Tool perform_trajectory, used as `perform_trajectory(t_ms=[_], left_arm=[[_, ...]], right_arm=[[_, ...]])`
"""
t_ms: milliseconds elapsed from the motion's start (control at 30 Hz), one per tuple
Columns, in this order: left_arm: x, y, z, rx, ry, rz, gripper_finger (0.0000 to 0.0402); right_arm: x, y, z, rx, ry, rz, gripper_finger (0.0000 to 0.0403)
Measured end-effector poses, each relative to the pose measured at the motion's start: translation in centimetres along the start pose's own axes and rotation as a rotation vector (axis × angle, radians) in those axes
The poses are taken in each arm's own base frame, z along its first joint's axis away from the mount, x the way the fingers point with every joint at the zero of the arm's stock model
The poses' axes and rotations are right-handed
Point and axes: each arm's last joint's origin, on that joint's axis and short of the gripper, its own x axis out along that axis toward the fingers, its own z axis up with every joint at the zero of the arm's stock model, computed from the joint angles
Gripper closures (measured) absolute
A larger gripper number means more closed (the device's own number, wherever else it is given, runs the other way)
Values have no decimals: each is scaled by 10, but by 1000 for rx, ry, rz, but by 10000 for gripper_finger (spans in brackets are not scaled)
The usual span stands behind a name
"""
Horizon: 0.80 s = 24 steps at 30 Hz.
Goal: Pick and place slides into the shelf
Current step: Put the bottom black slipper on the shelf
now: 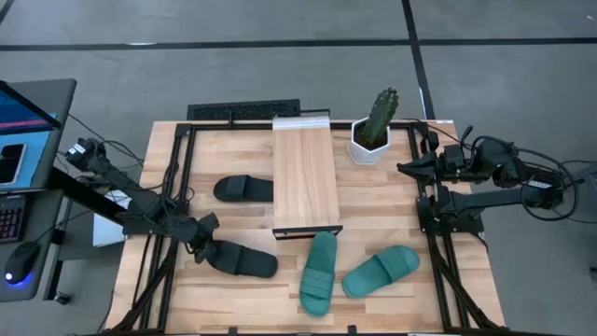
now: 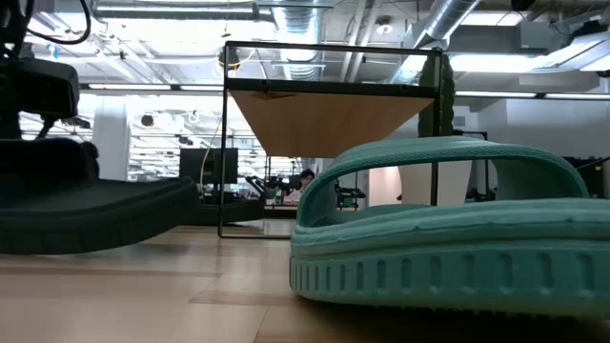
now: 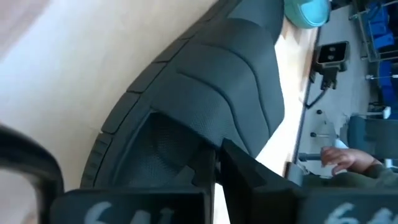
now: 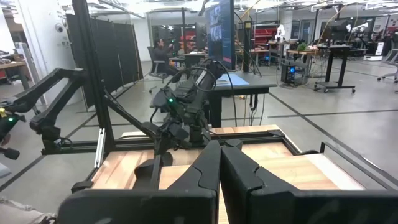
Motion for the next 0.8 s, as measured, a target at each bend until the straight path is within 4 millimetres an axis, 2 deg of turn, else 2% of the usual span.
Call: perform_trajectory(t_ms=[367, 800], left_arm=[[-14, -34, -10, 78, -103, -76, 401], [-29, -52, -29, 143, -249, -131, 401]], right_arm=[[0, 0, 0, 0, 0, 0, 403], [0, 0, 0, 0, 0, 0, 403]])
